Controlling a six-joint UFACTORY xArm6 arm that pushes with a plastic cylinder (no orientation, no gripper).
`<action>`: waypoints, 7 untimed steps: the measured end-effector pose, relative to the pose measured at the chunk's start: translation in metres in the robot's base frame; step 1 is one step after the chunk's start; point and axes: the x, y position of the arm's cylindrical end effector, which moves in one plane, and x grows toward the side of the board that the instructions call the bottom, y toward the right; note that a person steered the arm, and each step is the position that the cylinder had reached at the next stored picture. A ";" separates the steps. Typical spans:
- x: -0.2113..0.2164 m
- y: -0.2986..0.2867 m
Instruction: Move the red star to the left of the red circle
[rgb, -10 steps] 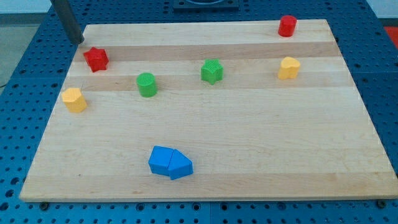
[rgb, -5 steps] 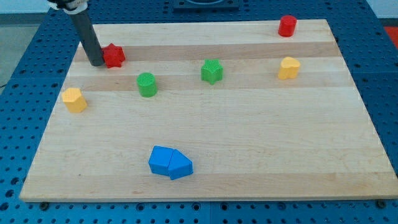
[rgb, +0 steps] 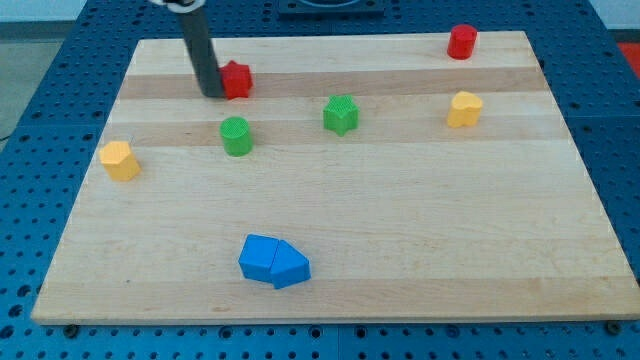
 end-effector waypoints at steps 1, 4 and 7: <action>-0.002 0.003; -0.024 0.059; 0.003 0.065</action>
